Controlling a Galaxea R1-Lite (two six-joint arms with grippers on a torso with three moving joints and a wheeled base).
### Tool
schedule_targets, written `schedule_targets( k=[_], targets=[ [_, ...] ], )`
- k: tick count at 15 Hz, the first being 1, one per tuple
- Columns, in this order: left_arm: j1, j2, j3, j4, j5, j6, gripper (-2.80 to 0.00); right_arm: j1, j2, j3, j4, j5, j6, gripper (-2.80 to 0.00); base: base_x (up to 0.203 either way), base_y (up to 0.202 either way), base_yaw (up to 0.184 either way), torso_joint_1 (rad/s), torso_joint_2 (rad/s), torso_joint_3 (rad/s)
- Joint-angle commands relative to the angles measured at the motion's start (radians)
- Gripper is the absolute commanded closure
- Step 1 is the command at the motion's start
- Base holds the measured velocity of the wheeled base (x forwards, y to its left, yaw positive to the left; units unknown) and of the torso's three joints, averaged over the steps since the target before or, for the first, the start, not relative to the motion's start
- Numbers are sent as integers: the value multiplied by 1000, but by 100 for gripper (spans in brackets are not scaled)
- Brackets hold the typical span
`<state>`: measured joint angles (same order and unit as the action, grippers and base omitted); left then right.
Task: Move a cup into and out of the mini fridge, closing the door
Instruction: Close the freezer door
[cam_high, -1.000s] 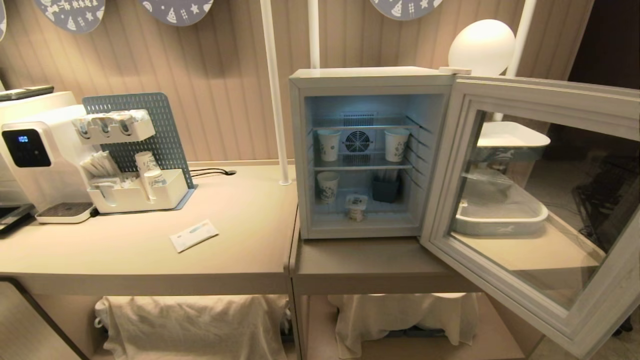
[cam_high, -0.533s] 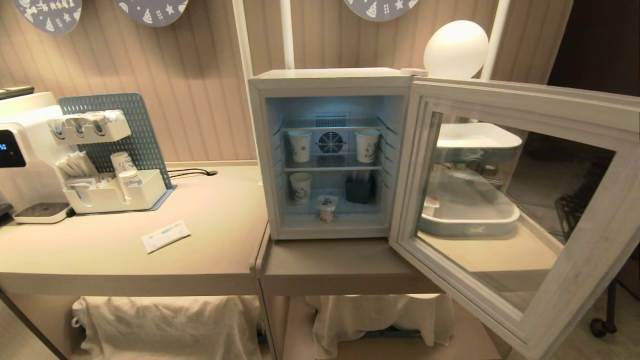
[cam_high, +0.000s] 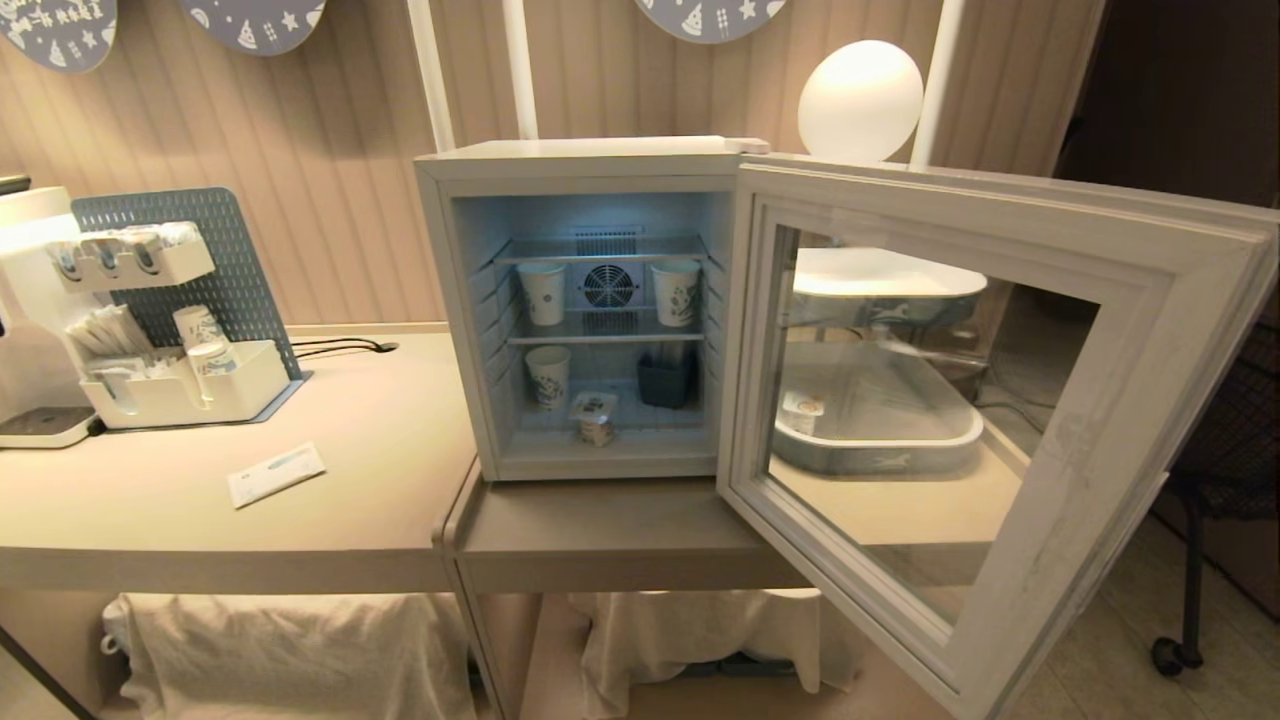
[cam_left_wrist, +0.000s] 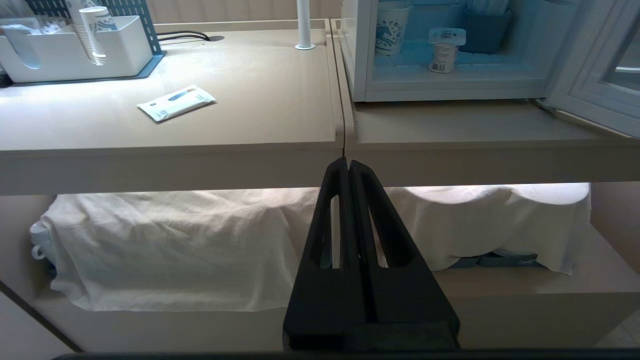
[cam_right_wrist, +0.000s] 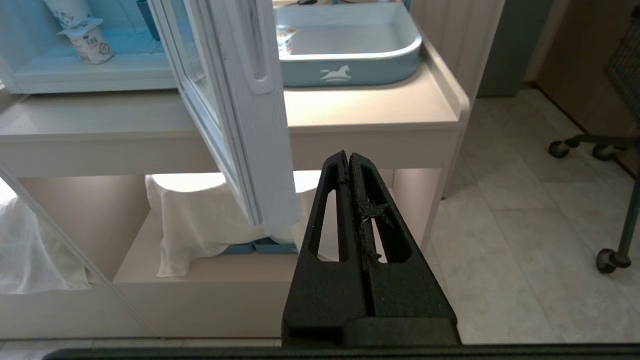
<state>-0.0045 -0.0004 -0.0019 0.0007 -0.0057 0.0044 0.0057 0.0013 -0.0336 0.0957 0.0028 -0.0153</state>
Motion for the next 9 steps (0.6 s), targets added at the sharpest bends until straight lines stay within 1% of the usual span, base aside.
schedule_targets(
  k=[1,2,3,5,6,9],
  targets=[
    [1,0,-1,-1,0,0,0,0,0,-1,0,2,-4,0,0,0,0,0,0,0],
    [1,0,0,-1,0,0,0,0,1,-21,-5,4,0,0,0,0,0,0,0,0],
    [1,0,0,-1,0,0,0,0,9,-83,0,5,15,0,0,0,0,0,0,0],
    [1,0,-1,-1,0,0,0,2,99,-253,27,8,82,0,0,0,0,0,0,0],
    [1,0,0,-1,0,0,0,4,195,-318,39,6,122,0,0,0,0,0,0,0],
    [1,0,0,-1,0,0,0,4,568,-478,39,1,291,0,0,0,0,0,0,0]
  ],
)
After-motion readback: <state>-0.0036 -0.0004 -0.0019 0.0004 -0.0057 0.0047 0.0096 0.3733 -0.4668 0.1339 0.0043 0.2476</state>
